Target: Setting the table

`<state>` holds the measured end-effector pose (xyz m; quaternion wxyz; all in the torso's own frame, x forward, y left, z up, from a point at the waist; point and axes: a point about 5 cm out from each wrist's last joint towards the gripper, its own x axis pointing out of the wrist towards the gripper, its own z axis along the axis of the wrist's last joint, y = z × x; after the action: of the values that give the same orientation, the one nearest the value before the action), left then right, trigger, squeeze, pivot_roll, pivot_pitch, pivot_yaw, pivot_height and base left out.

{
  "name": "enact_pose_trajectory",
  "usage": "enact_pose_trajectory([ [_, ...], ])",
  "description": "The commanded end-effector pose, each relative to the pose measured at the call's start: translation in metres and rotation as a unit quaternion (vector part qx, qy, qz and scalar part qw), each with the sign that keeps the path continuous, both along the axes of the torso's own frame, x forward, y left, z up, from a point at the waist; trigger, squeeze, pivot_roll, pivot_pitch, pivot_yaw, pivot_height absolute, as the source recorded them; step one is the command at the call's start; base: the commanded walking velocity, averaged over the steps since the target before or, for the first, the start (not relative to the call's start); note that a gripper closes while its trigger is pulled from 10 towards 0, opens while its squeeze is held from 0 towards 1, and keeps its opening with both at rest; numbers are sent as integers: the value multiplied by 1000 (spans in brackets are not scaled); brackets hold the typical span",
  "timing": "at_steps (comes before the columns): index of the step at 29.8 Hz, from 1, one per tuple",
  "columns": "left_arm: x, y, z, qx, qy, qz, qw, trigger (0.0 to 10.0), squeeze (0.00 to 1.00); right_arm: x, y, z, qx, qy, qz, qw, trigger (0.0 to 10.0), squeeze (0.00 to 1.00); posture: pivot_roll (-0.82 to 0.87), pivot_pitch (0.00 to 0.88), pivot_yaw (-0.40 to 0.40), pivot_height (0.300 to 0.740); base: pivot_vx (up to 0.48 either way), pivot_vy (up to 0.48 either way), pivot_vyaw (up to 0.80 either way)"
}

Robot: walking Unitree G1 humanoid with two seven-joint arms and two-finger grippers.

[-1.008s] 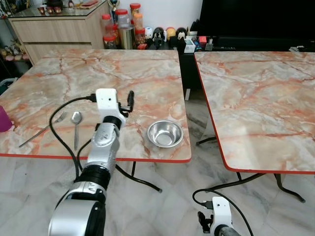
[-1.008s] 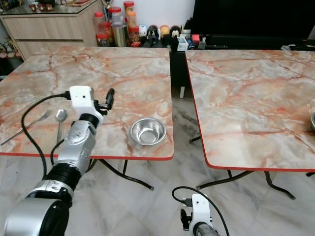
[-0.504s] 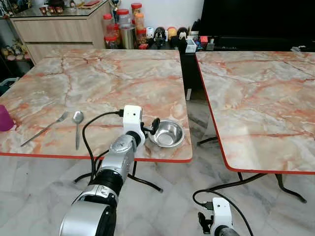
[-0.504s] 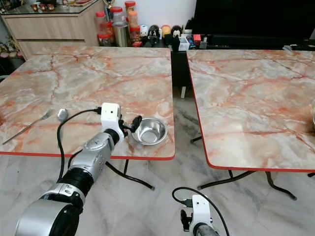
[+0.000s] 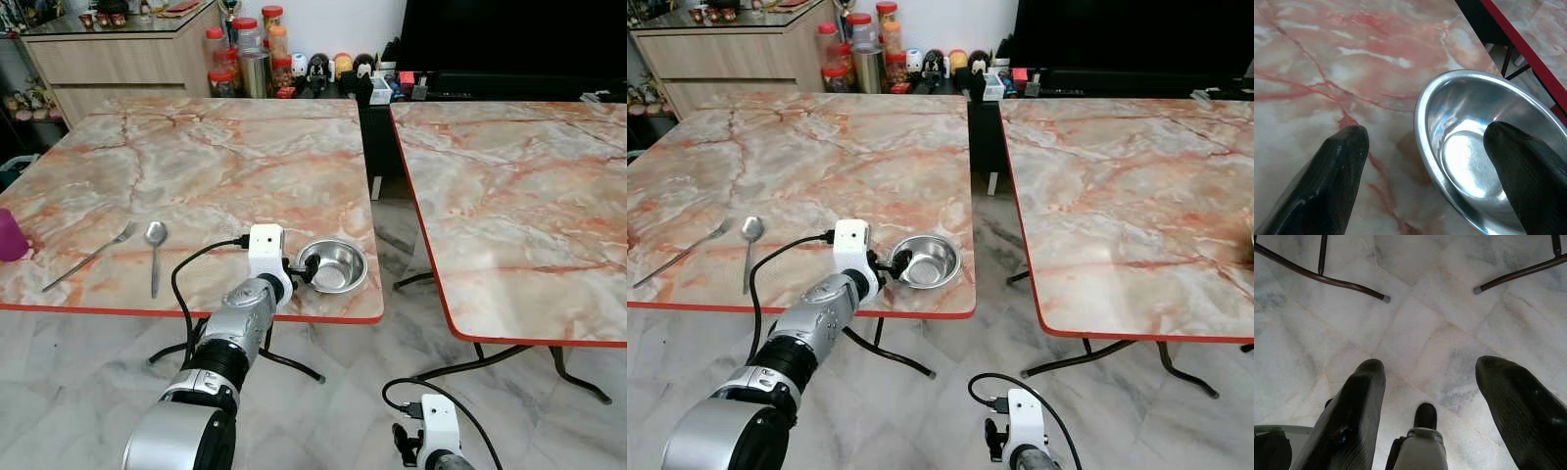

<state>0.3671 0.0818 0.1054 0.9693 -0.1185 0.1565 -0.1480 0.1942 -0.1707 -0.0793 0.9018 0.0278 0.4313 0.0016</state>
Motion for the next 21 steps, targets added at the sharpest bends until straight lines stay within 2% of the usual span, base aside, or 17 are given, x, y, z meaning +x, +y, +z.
enact_pose_trajectory([
  [1, 1, -2, 2, -4, 7, -6, 1000, 10000, 0, 1, 0, 1, 3, -2, -6, 1000, 10000, 0, -36, 0, 19, 728, 0, 0, 0],
  [6, 1, -5, 1, -16, 31, -6, 999, 10000, 0, 1, 0, 0, 3, -2, -6, 1000, 10000, 0, -36, 0, 20, 728, 0, 0, 0],
  [17, 1, -7, 1, -27, 43, -15, 999, 10000, 0, 1, 1, 0, 5, -2, -9, 1000, 10000, 0, -39, 0, 26, 728, 0, 0, 0],
  [18, 1, -8, 1, -28, 45, -16, 998, 6549, 0, 1, 1, 0, 5, -2, -9, 1000, 10000, 0, -39, 0, 27, 728, 0, 0, 0],
  [19, 1, -8, 0, -30, 49, -18, 998, 4235, 0, 1, 1, 0, 5, -2, -9, 1000, 10000, 0, -39, 0, 27, 728, 0, 0, 0],
  [20, 1, -8, 0, -30, 49, -18, 998, 4235, 0, 1, 1, 0, 5, -2, -9, 1000, 10000, 0, -39, 0, 27, 728, 0, 0, 0],
  [21, 0, -9, -1, -32, 53, -18, 998, 4745, 0, 1, 1, 0, 6, -2, -9, 1000, 10000, 0, -39, 0, 27, 728, 0, 0, 0],
])
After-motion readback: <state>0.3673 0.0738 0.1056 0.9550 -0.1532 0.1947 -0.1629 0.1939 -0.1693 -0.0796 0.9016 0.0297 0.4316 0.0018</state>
